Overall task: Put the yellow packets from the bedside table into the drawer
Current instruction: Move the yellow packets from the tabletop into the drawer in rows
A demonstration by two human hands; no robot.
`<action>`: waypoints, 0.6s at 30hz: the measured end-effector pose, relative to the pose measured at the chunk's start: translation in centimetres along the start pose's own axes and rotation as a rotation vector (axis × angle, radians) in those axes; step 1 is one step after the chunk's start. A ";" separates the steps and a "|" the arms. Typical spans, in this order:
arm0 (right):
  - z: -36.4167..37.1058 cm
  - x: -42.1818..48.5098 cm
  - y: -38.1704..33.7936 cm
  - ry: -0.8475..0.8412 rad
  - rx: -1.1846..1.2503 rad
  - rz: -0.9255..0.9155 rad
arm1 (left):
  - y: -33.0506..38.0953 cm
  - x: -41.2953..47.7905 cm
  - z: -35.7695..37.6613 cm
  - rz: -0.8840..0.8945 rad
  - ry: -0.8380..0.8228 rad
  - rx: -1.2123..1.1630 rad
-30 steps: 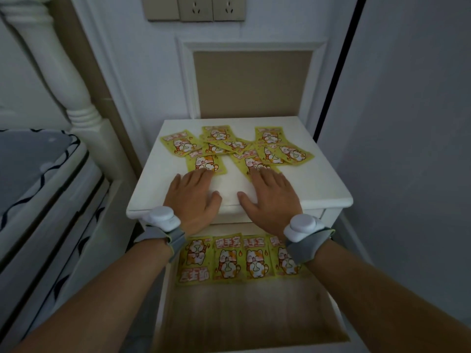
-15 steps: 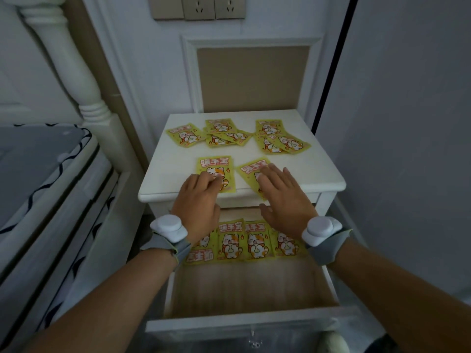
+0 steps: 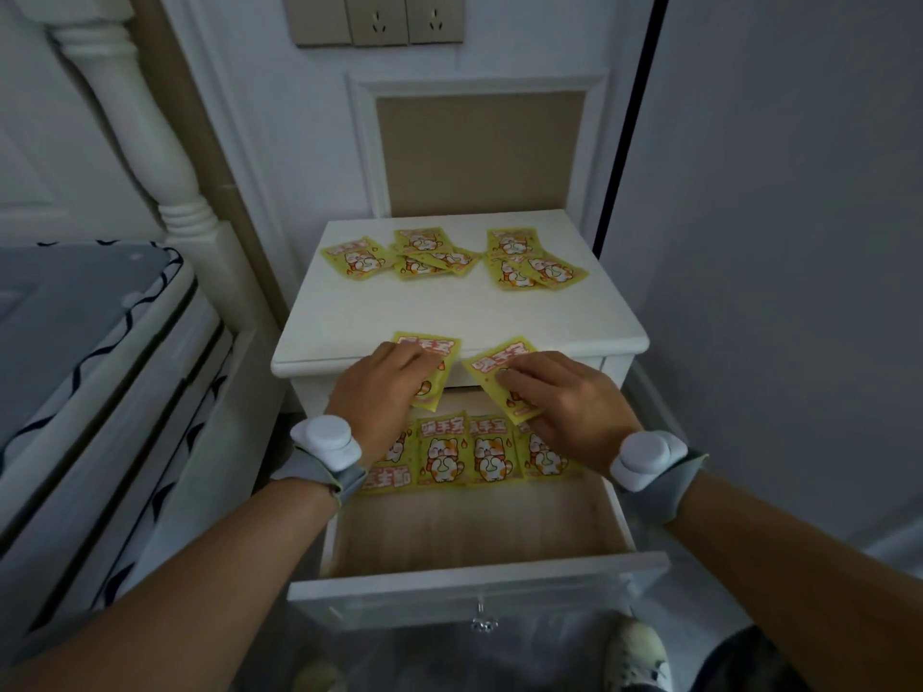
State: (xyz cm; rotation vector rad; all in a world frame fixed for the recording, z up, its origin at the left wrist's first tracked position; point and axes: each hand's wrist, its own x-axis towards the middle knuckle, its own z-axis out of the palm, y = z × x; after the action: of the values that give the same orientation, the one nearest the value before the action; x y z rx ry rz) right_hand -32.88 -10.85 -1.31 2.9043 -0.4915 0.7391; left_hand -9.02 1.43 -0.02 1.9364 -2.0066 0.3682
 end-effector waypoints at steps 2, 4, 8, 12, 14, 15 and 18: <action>-0.3 -0.5 -0.2 0.010 0.010 -0.016 | 0.5 -0.7 0.1 0.063 0.016 0.012; -0.5 -1.1 -0.3 -0.004 0.006 -0.018 | 1.0 -1.5 0.4 0.103 0.030 0.021; -0.4 -1.8 -0.5 -0.078 -0.017 0.015 | 2.0 -2.3 2.1 0.157 0.009 0.020; 0.6 -2.0 -0.2 -0.169 -0.052 0.090 | 3.1 -2.1 5.0 0.134 -0.103 0.008; 1.2 -2.0 -0.1 -0.198 -0.078 0.113 | 3.7 -2.0 6.5 0.131 -0.179 0.032; 1.7 -2.1 0.2 -0.215 -0.089 0.125 | 4.1 -1.8 7.6 0.131 -0.215 0.047; 2.3 -2.3 0.3 -0.237 -0.105 0.134 | 5.0 -1.4 9.3 0.129 -0.312 0.083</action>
State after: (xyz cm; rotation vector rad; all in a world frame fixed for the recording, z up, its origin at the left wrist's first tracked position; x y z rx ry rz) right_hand -33.89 -10.91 -4.43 2.8952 -0.7315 0.3696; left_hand -14.46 -0.83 -8.93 2.0234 -2.3545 0.1902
